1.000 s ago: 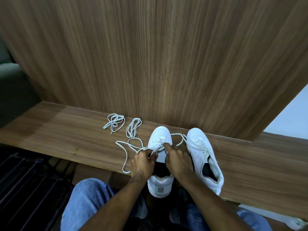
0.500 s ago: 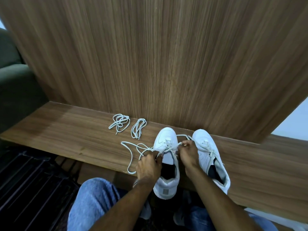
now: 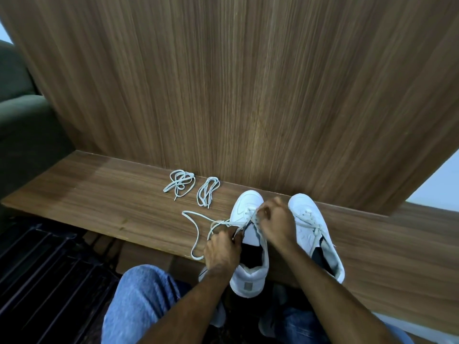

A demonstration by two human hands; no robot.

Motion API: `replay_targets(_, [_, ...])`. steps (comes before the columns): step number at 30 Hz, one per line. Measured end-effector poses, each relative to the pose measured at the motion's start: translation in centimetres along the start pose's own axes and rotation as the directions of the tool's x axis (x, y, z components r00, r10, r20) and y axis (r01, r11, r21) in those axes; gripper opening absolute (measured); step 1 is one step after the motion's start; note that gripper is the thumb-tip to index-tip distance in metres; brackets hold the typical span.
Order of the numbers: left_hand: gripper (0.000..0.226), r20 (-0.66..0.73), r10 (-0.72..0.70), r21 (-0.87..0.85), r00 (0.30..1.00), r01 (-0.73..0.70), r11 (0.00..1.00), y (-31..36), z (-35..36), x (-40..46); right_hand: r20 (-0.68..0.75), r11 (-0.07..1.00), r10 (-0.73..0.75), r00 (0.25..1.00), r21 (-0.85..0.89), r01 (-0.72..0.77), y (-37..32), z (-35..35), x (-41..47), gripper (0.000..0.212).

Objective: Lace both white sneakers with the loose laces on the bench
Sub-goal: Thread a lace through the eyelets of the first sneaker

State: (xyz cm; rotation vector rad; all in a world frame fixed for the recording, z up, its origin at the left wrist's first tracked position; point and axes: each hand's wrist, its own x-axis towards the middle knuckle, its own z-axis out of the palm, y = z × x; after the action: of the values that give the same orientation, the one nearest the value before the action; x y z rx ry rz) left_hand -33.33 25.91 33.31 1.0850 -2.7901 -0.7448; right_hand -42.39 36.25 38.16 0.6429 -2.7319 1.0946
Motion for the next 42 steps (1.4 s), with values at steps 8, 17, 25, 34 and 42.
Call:
replay_targets(8, [0.053, 0.000, 0.016, 0.020, 1.000, -0.016, 1.000, 0.1, 0.1, 0.0, -0.221, 0.959, 0.214, 0.952, 0.235, -0.161, 0.9, -2.9, 0.1, 0.017])
replay_targets(17, [0.050, 0.006, 0.033, -0.006, 0.999, -0.033, 0.999, 0.1, 0.0, 0.1, 0.259, 0.739, -0.269, 0.928, -0.563, 0.372, 1.2, 2.3, -1.3, 0.021])
replay_targets(25, [0.050, -0.008, 0.028, 0.049, 1.000, -0.027, 0.998, 0.3, -0.2, -0.1, -0.103, 0.996, 0.056, 0.993, 0.069, -0.049, 0.8, -1.7, 0.6, 0.015])
replay_targets(34, [0.050, -0.007, 0.006, 0.076, 1.000, -0.005, 0.997, 0.8, -1.0, -0.7, -0.055, 0.983, 0.020, 0.998, -0.181, -0.030, 1.3, -2.7, 0.3, 0.059])
replay_targets(42, [0.043, 0.006, 0.015, 0.021, 1.000, -0.015, 1.000, 0.4, -0.2, -0.3, 0.419, 0.711, -0.172, 0.891, -0.573, 0.407, -0.2, 1.6, -2.0, 0.038])
